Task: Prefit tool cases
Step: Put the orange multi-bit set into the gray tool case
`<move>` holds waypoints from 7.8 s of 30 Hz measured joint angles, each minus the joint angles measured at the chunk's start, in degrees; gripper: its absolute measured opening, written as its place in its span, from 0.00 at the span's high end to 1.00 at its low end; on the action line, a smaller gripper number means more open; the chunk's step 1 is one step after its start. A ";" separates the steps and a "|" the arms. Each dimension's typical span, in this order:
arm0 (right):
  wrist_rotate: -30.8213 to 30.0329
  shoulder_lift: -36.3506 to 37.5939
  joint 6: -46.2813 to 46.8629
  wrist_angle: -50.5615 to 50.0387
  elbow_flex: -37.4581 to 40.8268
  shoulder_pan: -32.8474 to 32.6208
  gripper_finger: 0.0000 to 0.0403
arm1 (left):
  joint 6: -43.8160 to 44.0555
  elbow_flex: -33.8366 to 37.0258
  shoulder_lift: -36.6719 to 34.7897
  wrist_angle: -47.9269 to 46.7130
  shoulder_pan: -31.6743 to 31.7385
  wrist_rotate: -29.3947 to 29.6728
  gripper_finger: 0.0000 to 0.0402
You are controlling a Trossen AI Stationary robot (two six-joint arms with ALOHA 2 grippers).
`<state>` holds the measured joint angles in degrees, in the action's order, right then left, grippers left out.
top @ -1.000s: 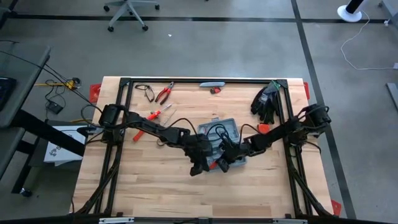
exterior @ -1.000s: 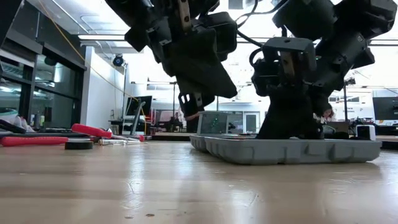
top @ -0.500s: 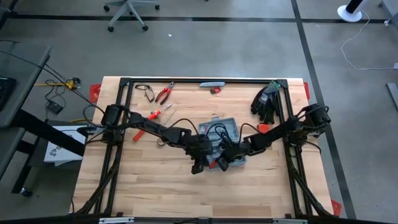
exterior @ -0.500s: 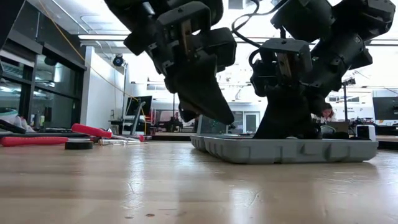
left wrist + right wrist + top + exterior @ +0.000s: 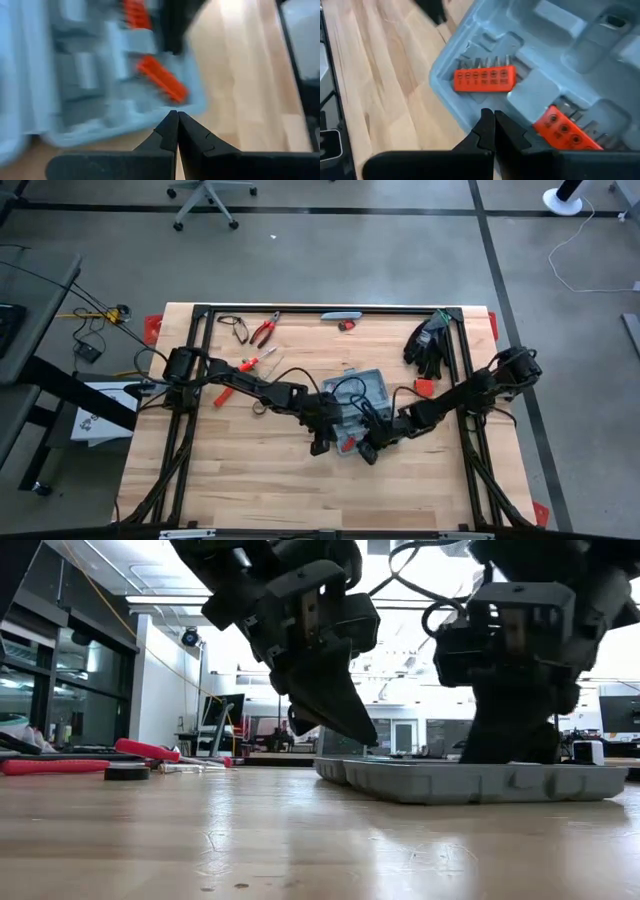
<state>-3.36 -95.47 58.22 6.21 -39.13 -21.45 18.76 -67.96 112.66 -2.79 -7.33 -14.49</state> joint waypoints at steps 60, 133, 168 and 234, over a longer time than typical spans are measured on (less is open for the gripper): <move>14.45 -1.42 -6.71 2.95 -0.24 5.51 1.00 | 16.00 0.02 2.34 5.51 5.64 -14.37 0.98; 12.89 -3.08 -7.05 11.60 -0.22 3.41 1.00 | 13.13 -0.02 4.79 6.97 2.05 -5.72 0.57; 0.28 5.78 -1.53 9.23 6.25 0.97 1.00 | 12.66 0.00 4.76 8.63 4.96 -10.68 0.57; 9.49 -7.62 -70.71 -1.52 -8.17 8.93 0.73 | 11.46 3.48 -6.95 -5.57 1.22 -0.78 0.57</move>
<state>6.13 -103.09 -12.49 4.69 -47.31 -12.52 30.21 -64.49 105.71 -8.36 -6.11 -15.27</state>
